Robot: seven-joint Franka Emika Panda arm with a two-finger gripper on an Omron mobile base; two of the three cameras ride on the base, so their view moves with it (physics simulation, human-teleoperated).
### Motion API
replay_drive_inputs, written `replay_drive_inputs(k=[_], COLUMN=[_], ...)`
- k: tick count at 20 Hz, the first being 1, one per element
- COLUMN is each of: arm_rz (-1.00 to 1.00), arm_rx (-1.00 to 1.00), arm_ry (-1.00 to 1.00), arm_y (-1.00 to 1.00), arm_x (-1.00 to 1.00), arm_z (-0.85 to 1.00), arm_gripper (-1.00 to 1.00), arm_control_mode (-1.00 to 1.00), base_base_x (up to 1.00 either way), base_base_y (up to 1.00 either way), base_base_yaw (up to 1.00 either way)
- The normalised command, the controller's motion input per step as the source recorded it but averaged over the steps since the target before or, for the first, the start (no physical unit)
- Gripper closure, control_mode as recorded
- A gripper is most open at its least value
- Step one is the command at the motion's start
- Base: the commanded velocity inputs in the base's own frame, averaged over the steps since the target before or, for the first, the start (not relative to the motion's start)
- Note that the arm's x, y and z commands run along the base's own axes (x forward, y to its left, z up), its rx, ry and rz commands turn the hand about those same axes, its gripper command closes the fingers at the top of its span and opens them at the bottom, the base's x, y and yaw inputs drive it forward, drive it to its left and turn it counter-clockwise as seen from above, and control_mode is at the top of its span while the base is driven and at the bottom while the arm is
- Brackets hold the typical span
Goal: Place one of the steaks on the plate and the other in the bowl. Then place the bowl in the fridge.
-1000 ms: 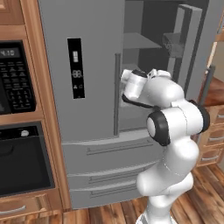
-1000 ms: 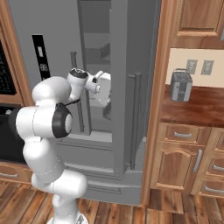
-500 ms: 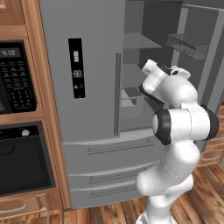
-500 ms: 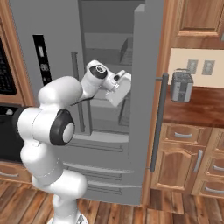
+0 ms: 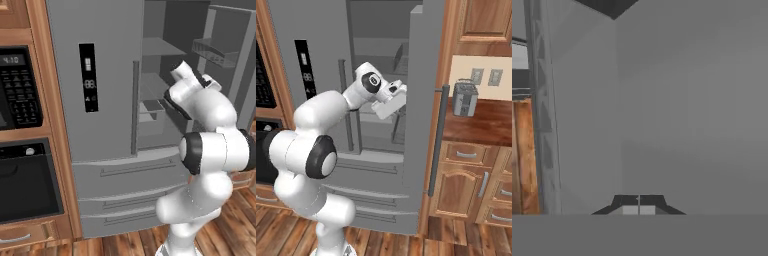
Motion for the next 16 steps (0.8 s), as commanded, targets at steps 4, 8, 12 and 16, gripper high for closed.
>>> replay_drive_inputs(k=[4,8,12,16], arm_rz=[0.00,0.03,0.00,0.01], arm_rx=[0.00,0.11,0.25,0.34], arm_ry=[-0.07,-0.08,-0.08,-0.15], arm_y=[0.79,0.62,0.36,0.26], arm_x=[-0.45,-0.36,-0.45,-0.64], arm_z=[0.00,0.15,0.06,0.00], arm_gripper=[1.00,1.00,1.00,1.00], arm_control_mode=[-1.00,-1.00,-1.00,-1.00], base_base_x=[0.00,0.00,0.00,0.00], base_base_y=[0.00,0.00,0.00,0.00], base_base_yaw=[0.00,0.00,0.00,0.00])
